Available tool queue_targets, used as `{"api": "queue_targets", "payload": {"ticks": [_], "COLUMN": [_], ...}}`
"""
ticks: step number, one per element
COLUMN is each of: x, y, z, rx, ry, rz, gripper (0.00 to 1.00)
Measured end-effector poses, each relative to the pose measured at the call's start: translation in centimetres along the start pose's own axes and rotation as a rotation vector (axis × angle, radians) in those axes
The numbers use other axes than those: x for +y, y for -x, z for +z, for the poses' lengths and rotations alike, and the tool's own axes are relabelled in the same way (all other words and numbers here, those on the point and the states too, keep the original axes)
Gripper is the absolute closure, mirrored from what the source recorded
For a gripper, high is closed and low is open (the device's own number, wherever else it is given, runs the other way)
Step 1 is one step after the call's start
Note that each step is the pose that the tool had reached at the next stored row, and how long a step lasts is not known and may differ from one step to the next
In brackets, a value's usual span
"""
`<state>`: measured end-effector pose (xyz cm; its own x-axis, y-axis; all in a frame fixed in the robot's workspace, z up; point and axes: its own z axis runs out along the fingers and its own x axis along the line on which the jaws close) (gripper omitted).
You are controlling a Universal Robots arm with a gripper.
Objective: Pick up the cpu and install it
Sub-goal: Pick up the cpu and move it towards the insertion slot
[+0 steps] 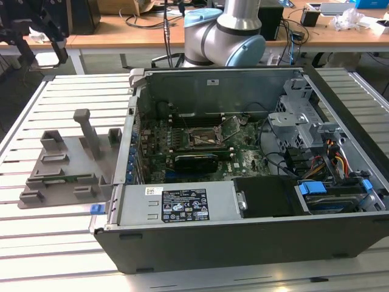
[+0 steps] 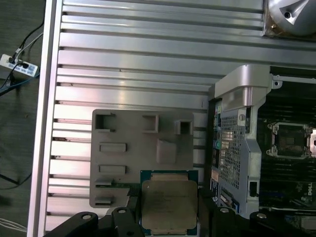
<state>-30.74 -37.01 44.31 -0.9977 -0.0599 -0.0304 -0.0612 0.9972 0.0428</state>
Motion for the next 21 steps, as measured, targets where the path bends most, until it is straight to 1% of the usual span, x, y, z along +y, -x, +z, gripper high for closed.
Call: {"api": "queue_targets", "payload": {"ticks": [6,10,11,12,16,17,19,20,21], "x": [-0.06,-0.09,-0.10,-0.11,-0.13,-0.11,-0.09,-0.05,0.01], "y": [0.91,1.83,2.19,2.71,3.76,4.34,4.81,5.33,5.63], "z": [0.03,0.05,0.07,0.08,0.11,0.14,0.16,0.20,0.26], "rx": [0.0000,0.0002,0.0001,0.0004,0.0007,0.0010,0.0014,0.0018,0.0023], "ry": [0.0001,-0.0001,0.0000,0.0000,0.0000,0.0001,0.0000,0.0000,-0.0001], "rz": [0.000,0.000,0.000,0.000,0.000,0.000,0.000,0.000,0.000], "gripper": [0.45,0.45,0.45,0.45,0.45,0.45,0.45,0.45,0.45]}}
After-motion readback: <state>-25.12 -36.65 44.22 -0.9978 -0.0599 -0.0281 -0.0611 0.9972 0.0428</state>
